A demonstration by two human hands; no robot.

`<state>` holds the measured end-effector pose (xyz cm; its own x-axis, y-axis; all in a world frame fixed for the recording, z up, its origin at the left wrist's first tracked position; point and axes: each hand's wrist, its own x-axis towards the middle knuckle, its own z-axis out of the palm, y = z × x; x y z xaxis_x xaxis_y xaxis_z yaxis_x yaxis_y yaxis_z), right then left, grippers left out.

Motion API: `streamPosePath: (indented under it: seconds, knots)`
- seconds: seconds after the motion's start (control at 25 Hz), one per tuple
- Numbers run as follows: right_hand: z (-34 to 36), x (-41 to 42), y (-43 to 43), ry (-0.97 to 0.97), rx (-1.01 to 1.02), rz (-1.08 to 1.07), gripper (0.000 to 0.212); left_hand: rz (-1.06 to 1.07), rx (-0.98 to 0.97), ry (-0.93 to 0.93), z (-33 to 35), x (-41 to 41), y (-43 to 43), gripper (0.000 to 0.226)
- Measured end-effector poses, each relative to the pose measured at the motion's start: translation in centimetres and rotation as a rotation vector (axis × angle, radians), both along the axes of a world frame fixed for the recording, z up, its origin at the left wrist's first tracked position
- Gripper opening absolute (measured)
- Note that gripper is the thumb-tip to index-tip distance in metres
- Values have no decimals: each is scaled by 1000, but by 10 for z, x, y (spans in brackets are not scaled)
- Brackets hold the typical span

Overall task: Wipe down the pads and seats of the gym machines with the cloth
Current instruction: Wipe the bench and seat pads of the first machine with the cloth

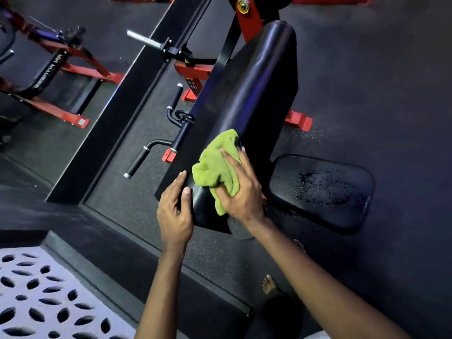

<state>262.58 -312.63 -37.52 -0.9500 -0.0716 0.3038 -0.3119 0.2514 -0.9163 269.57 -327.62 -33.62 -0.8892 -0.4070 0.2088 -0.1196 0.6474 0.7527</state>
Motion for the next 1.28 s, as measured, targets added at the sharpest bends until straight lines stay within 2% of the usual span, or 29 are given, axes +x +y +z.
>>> streamPosePath:
  seconds: [0.08, 0.2, 0.24, 0.4, 0.52, 0.6, 0.68, 0.76, 0.88, 1.0, 1.16, 1.28]
  knots:
    - [-16, -8, 3, -88, -43, -87, 70, 3, 14, 45, -5, 1, -2, 35]
    - [-29, -4, -6, -496, -354, -362, 71, 7, 19, 93, -8, 0, -2, 34]
    - [-31, -2, -10, -560, -409, -409, 74, 6, 12, 116, -9, 0, -2, 34]
    - [-56, -9, -12, -670, -435, -439, 73, 15, 5, 127, -10, -3, -4, 35]
    - [-74, -23, -7, -867, -491, -537, 58, 30, -1, 146, -12, -1, -4, 35]
    - [-77, -35, -4, -907, -495, -582, 43, 45, -6, 141, -14, -3, -5, 36]
    - [-67, -29, -5, -794, -508, -595, 32, 47, 2, 125, -16, -4, -6, 36]
    - [-49, -3, -9, -673, -464, -526, 41, 27, 8, 113, -17, -4, -8, 36]
    - [-28, 37, -14, -360, -275, -243, 61, 25, 154, 61, -24, 8, -20, 37]
    - [-4, 45, 4, -45, -3, 41, 69, 44, 343, 41, -38, 29, -27, 41]
    - [31, 20, 8, 63, 247, 297, 68, 92, 434, 8, -40, 36, -31, 40]
    - [31, 32, 8, 225, 412, 434, 71, 67, 439, 27, -41, 37, -32, 35]
